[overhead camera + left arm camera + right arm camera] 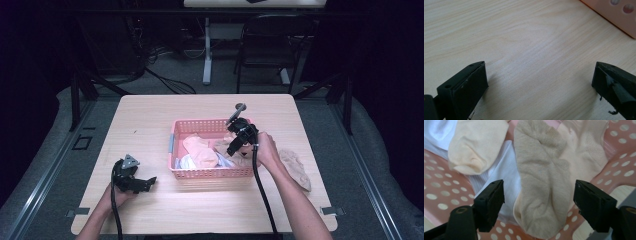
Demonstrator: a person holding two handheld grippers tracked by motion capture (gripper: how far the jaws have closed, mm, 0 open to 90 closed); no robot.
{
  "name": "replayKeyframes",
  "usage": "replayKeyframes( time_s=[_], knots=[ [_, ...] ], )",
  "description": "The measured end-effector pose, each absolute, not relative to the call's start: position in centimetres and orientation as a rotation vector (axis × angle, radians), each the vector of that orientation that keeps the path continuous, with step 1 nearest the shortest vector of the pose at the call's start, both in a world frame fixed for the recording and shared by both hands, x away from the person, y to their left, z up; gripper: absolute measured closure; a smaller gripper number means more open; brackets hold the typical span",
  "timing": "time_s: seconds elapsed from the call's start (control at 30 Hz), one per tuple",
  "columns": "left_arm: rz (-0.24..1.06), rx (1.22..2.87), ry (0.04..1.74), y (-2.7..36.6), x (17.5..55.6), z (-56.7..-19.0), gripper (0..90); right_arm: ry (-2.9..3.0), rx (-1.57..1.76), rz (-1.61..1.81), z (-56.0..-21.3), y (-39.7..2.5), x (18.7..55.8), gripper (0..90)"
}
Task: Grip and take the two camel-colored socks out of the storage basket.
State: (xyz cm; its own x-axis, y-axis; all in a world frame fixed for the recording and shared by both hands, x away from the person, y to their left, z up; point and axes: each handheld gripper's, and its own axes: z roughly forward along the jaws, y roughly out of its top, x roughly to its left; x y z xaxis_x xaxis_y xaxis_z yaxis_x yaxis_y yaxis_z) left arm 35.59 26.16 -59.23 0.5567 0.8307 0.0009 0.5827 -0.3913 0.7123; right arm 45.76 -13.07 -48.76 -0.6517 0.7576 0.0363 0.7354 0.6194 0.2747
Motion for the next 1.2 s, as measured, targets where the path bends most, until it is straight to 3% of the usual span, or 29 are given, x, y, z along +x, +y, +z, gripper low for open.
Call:
replayKeyframes(
  time_s=[0.23,0.43,0.77,0.9,0.93,0.97,1.0,1.07,1.2],
  knots=[
    [0.474,2.118,1.13,26.2,35.6,-59.2,0.0,2.741,1.28,0.389,-50.0,-13.2,46.0,35.9],
    [0.474,2.119,1.129,26.2,35.6,-59.2,0.0,2.687,1.342,0.411,-50.9,-13.4,46.2,49.3],
    [0.474,2.119,1.129,26.2,35.6,-59.2,0.0,2.662,1.321,0.285,-51.8,-12.9,46.5,56.1],
    [0.474,2.116,1.132,26.2,35.6,-59.2,0.0,2.628,1.356,0.314,-52.6,-13.0,46.5,63.1],
    [0.475,2.119,1.129,26.2,35.6,-59.2,0.0,2.636,1.357,0.281,-52.7,-13.2,46.7,70.4],
    [0.475,2.119,1.129,26.2,35.6,-59.2,0.0,2.636,1.357,0.281,-52.7,-13.2,46.7,70.4],
    [0.474,2.119,1.128,26.2,35.6,-59.2,0.0,2.636,1.351,0.261,-52.6,-13.3,46.7,77.9],
    [0.473,2.119,1.128,26.2,35.6,-59.2,0.0,2.623,1.369,0.29,-52.7,-13.5,46.7,84.7],
    [0.473,2.119,1.128,26.2,35.6,-59.2,0.0,2.628,1.383,0.305,-52.4,-13.7,46.6,86.6]
  ],
)
